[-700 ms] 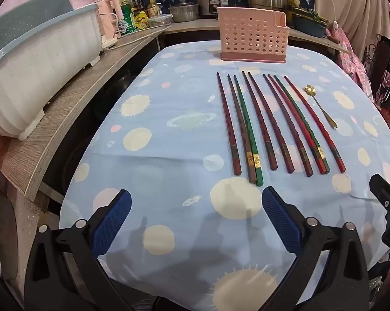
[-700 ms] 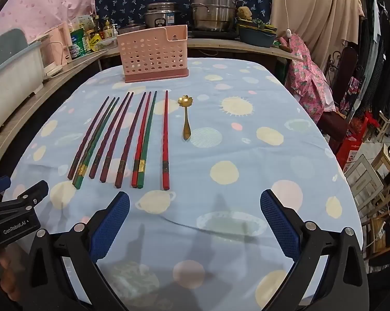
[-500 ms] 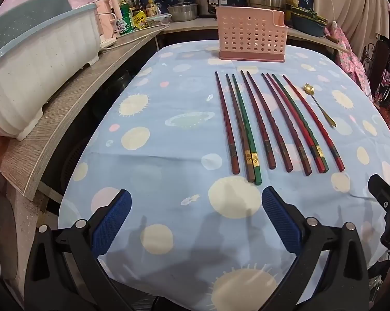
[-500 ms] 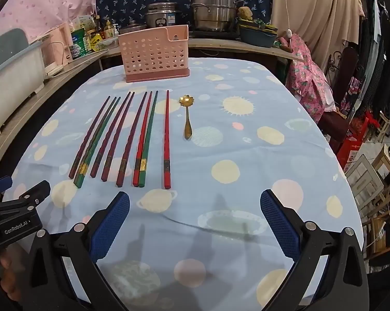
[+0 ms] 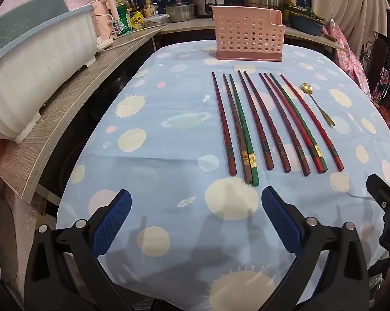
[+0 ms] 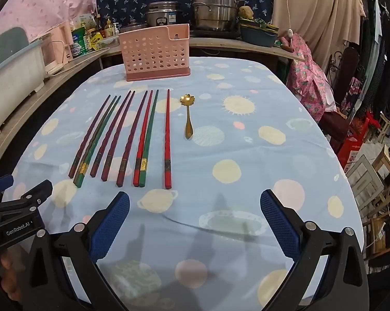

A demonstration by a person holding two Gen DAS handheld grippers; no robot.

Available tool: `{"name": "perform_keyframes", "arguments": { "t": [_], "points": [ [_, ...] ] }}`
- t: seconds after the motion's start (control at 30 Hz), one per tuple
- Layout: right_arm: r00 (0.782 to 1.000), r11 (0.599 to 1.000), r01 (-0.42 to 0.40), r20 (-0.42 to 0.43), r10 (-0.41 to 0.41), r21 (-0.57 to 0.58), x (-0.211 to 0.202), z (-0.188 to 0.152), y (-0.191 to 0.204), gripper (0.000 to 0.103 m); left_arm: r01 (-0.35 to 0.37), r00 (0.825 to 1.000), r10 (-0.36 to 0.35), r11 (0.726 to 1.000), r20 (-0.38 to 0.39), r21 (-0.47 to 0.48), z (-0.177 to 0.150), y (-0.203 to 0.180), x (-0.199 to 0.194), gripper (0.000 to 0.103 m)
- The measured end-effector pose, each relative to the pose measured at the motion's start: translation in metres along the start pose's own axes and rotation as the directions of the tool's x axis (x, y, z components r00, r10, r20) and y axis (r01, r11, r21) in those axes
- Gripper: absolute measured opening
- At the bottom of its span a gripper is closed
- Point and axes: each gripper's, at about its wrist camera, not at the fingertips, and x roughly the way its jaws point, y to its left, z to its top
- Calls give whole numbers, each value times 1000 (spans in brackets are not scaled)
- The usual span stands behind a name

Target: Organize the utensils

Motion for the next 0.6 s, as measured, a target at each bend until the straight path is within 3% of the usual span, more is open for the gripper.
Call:
{"name": "perform_keyframes", "arguments": {
  "t": [0.6],
  "points": [
    [1000, 1000, -1, 1, 1, 1, 1, -1, 1, 96, 13, 1000, -13, 1000, -2, 2, 1, -1, 1, 96]
  ]
}}
